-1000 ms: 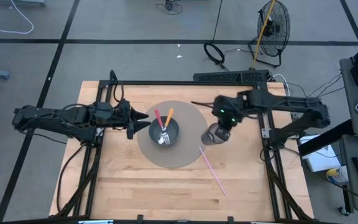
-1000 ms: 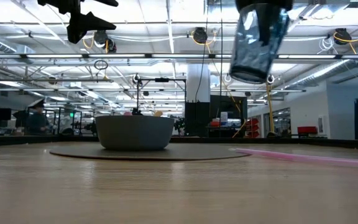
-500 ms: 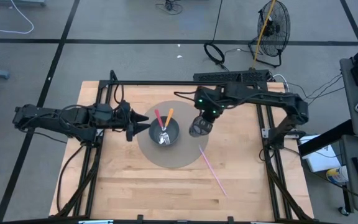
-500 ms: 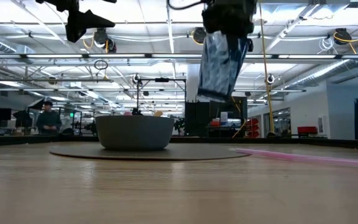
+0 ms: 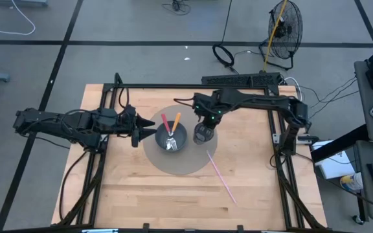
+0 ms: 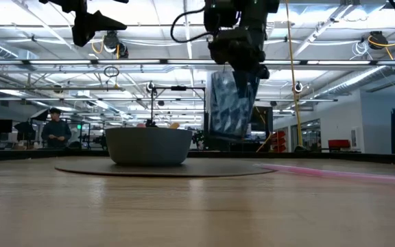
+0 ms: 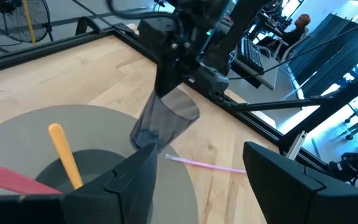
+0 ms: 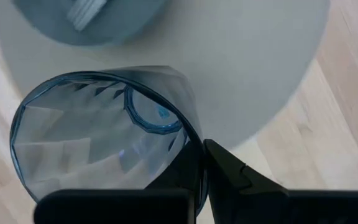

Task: Pick & Place Utensil
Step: Put the blue cup on the mat to the right of the gray bowl

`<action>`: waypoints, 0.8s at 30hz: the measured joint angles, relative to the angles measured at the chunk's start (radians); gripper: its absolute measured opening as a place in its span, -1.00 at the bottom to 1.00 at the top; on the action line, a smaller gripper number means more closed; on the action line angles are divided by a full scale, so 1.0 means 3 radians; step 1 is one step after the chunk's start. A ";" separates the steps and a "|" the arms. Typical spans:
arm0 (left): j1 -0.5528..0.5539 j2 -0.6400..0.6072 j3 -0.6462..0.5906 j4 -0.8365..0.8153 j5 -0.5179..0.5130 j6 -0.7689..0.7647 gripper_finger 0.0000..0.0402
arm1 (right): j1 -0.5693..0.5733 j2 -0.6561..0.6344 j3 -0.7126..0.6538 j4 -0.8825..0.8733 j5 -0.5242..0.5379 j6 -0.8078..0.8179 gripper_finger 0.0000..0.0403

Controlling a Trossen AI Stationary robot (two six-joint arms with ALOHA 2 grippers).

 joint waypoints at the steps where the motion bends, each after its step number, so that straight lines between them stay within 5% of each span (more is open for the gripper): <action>1: 0.0000 0.0000 0.0000 0.0001 0.0000 -0.0001 0.21 | -0.0013 0.0019 0.0000 -0.0006 -0.0001 0.0019 -0.96; 24: -0.0050 -0.0001 0.0000 0.0001 0.0002 -0.0034 0.21 | -0.0069 0.0019 0.0000 0.0132 0.0015 0.0193 -0.96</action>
